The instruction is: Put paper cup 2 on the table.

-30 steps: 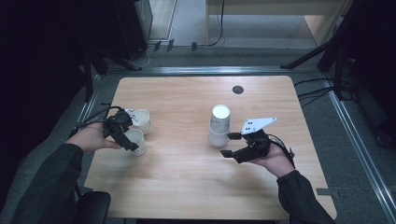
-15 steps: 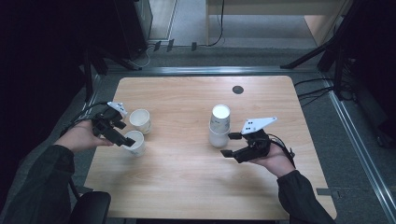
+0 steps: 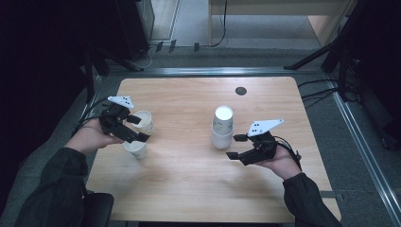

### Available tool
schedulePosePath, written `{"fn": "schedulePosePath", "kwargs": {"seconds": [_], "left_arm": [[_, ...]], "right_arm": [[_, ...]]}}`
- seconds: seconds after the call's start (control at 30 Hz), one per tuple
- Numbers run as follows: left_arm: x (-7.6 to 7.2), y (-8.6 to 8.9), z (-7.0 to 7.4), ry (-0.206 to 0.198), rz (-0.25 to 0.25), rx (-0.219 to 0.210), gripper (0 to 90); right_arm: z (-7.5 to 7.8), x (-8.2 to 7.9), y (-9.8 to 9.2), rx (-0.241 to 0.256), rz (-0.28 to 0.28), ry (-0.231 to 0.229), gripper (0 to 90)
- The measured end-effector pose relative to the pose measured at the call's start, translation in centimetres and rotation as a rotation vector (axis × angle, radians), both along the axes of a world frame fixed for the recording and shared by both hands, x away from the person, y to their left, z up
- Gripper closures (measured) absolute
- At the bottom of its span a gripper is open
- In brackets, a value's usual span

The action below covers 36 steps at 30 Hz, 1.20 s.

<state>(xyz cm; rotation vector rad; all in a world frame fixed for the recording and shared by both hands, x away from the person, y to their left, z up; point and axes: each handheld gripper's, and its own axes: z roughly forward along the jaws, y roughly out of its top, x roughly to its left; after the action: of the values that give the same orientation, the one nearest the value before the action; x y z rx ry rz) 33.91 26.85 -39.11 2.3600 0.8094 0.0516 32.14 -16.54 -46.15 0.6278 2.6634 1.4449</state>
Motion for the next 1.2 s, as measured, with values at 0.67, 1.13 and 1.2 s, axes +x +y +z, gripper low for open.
{"fn": "schedulePosePath", "kwargs": {"seconds": [0.67, 1.13, 1.2], "left_arm": [[-0.5, -7.3, -0.2, -0.045, -0.017, -0.114, 14.1], [-1.8, -9.7, -2.9, -0.072, -0.018, -0.114, 14.3], [-1.9, -10.0, -3.2, -0.063, -0.02, -0.116, 14.3]], "right_arm": [[0.4, -0.3, 0.2, 0.009, -0.016, -0.016, 28.3], [0.4, -0.3, 0.3, 0.01, -0.011, -0.019, 28.7], [0.4, -0.3, 0.2, 0.007, -0.011, -0.016, 28.7]]}}
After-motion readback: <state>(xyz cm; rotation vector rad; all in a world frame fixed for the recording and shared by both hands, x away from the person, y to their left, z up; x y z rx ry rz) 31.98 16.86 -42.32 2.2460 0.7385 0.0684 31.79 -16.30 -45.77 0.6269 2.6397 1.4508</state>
